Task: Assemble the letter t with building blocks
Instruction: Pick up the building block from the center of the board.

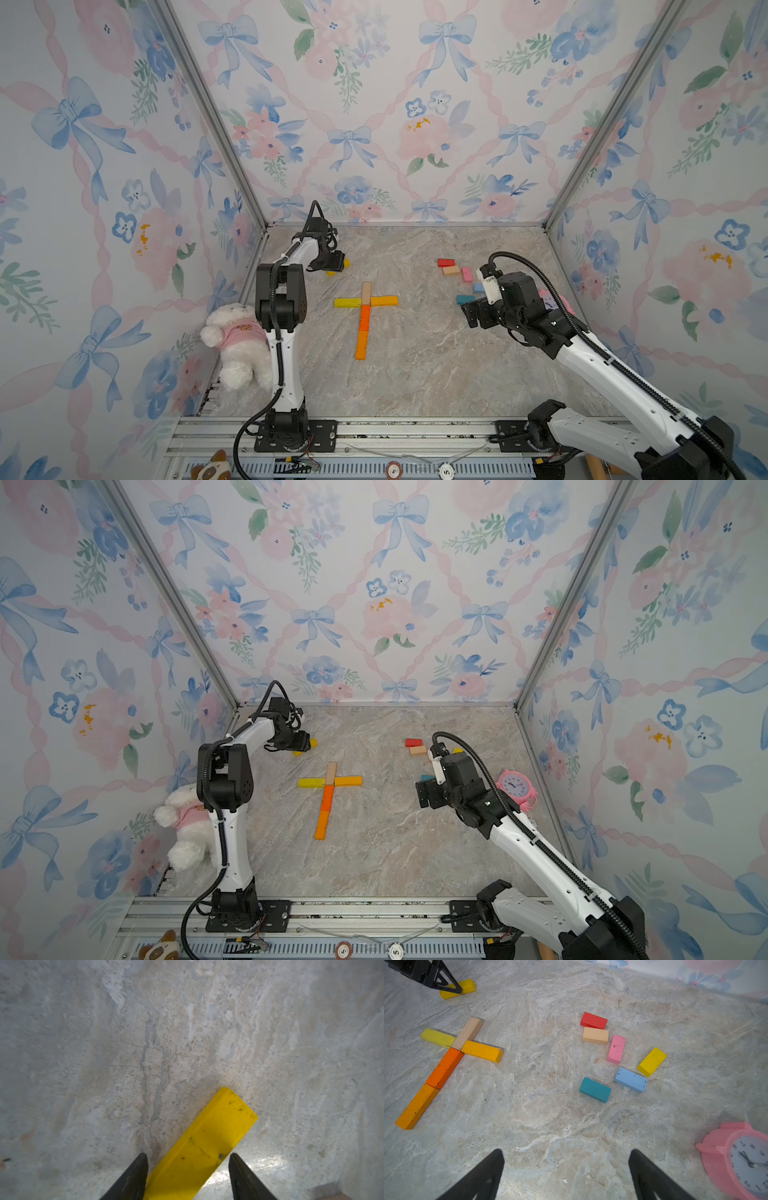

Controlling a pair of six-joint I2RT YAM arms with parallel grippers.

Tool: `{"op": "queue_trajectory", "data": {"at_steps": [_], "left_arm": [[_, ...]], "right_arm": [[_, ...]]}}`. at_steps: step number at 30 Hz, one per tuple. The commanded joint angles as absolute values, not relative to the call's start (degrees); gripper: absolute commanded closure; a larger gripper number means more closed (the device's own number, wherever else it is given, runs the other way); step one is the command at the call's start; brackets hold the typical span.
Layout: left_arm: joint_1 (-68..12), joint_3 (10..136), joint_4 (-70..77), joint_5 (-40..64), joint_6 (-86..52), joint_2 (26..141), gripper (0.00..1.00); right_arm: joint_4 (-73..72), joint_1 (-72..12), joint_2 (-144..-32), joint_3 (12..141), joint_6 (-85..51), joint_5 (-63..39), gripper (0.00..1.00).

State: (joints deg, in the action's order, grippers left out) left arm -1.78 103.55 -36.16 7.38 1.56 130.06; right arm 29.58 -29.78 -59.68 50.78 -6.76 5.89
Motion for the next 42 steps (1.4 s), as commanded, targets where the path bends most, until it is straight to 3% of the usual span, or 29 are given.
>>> {"op": "queue_trajectory", "data": {"at_steps": [1, 22, 32, 42], "left_arm": [[-1.57, 102.66, -37.27, 7.95, 2.70, 128.40, 0.35], [-3.58, 107.02, -39.27, 3.22, 4.04, 132.26, 0.42], [-4.30, 107.99, -39.90, 1.51, 3.96, 133.94, 0.39], [-4.63, 109.33, -40.68, 2.09, 4.70, 134.51, 0.59]], "right_arm": [[30.18, -29.91, -58.88, 52.08, -6.08, 6.52, 0.04], [30.37, -29.81, -58.91, 52.29, -6.06, 6.35, 0.04], [30.29, -29.80, -58.97, 52.47, -6.02, 6.33, 0.04], [30.30, -29.71, -58.71, 52.32, -6.06, 6.55, 0.04]]}}
